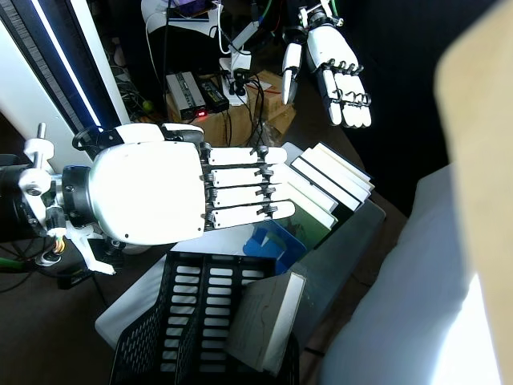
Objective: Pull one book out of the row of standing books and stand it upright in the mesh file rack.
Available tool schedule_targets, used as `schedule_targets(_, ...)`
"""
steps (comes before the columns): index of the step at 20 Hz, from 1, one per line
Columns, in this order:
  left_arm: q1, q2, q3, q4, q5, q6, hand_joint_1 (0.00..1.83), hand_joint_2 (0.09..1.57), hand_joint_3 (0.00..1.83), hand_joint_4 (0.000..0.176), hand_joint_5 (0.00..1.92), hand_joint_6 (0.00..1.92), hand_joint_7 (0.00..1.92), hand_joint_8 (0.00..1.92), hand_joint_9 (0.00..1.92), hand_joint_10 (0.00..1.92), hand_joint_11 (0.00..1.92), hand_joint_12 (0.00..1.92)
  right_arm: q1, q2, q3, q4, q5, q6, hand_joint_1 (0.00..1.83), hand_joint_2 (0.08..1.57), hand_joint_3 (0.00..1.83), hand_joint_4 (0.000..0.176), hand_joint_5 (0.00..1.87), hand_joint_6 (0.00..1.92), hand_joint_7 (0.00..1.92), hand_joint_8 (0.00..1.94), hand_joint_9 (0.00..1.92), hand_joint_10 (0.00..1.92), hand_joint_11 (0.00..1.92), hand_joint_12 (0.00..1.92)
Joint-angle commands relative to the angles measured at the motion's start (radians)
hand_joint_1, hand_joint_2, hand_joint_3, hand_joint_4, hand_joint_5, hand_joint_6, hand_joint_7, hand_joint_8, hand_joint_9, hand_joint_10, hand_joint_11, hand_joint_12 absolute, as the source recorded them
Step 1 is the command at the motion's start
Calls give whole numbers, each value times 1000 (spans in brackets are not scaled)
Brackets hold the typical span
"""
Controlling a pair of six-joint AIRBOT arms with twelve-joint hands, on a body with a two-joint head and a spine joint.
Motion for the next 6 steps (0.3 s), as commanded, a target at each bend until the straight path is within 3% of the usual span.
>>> schedule_targets(1, -2, 2, 6, -27, -118, -7, 353, 1331, 2, 48, 17, 4, 0, 0, 0, 0, 6, 6, 0, 6, -1, 48, 122, 1, 178, 1233, 0, 29, 0, 0, 0, 0, 0, 0, 0, 0)
schedule_targets(2, -1, 2, 6, -26, -119, -10, 348, 1336, 4, 25, 18, 4, 0, 0, 0, 0, 0, 4, -11, 6, -3, 62, 130, -8, 165, 1241, 0, 32, 0, 0, 0, 0, 0, 0, 0, 0)
schedule_targets(4, 0, -1, 6, -23, -121, -11, 332, 1344, 5, 27, 4, 0, 0, 0, 0, 0, 5, 4, -40, 13, -16, 108, 152, -48, 186, 1245, 0, 48, 0, 0, 0, 0, 0, 0, 0, 0)
schedule_targets(5, 4, -1, 7, -27, -123, -12, 263, 1353, 8, 10, 12, 4, 0, 0, 0, 0, 40, 26, -54, 19, -21, 129, 169, -56, 210, 1256, 0, 57, 0, 0, 0, 0, 0, 0, 0, 0)
schedule_targets(6, 11, -1, 7, -32, -124, -12, 212, 1356, 7, 0, 19, 6, 0, 0, 2, 1, 43, 36, -69, 25, -26, 148, 185, -65, 197, 1265, 1, 52, 0, 0, 0, 0, 0, 0, 0, 0)
